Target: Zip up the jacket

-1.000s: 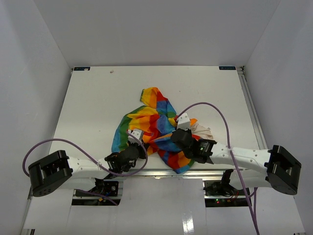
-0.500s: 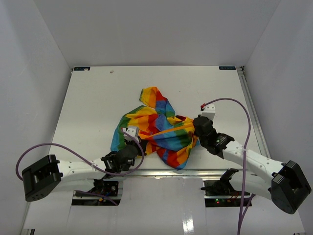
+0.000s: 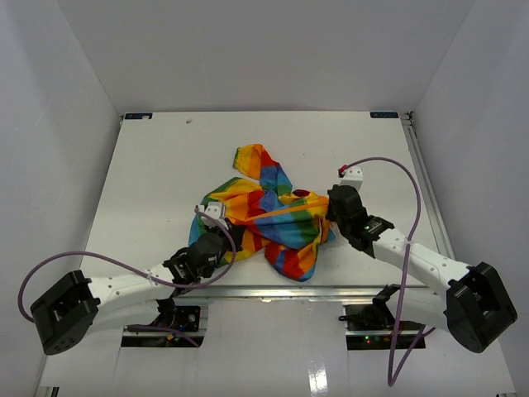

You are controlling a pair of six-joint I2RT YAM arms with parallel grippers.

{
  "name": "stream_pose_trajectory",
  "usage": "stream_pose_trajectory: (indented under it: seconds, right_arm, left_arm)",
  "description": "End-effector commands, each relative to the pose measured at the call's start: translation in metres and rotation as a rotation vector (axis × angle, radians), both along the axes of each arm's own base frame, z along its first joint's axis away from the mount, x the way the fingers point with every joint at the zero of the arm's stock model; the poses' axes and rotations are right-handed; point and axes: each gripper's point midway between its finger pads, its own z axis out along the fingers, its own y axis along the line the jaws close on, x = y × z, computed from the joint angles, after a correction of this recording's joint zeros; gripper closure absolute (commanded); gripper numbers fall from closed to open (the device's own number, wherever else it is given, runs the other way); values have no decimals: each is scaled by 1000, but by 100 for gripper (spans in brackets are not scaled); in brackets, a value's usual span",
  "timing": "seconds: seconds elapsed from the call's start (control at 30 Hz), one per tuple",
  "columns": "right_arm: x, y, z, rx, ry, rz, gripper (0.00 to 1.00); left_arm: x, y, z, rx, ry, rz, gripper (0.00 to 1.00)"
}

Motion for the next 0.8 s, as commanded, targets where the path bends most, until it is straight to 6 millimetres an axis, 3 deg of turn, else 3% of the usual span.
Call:
stream_pose_trajectory:
  seconds: [0.0, 0.07, 0.1, 0.23, 0.37, 0.4, 0.47, 0.57, 0.6, 0.67, 0.77]
  right_arm:
    - [44, -22, 56, -93, -154, -95, 92]
    - [56, -13, 66, -102, -164, -70, 92]
    - [64, -8, 77, -99, -183, -62, 92]
    - [85, 4, 86, -135, -195, -33, 92]
    - [97, 9, 93, -149, -201, -24, 90]
    - [97, 11, 94, -146, -199, -15, 81]
    - [93, 11, 96, -149, -189, -3, 44]
    - [87, 12, 100, -129, -178, 14, 11]
    - [82, 14, 101, -113, -163, 30, 8]
    - [74, 22, 103, -78, -135, 75, 2]
    - [60, 36, 107, -2, -96, 146, 8]
  left_arm:
    - [39, 9, 20, 118, -70, 74, 100]
    - [55, -1, 21, 173, -70, 55, 100]
    - [65, -9, 34, 173, -91, 55, 100]
    - [91, -30, 33, 261, -88, 0, 100]
    - [111, -46, 47, 307, -96, -51, 98]
    - [112, -49, 50, 319, -94, -70, 85]
    - [104, -58, 52, 312, -82, -140, 61]
    - [81, -57, 44, 271, -70, -211, 21]
    - [74, -56, 47, 246, -74, -226, 5]
    - [64, -56, 53, 215, -84, -259, 2]
    - [47, -61, 69, 157, -95, -327, 2]
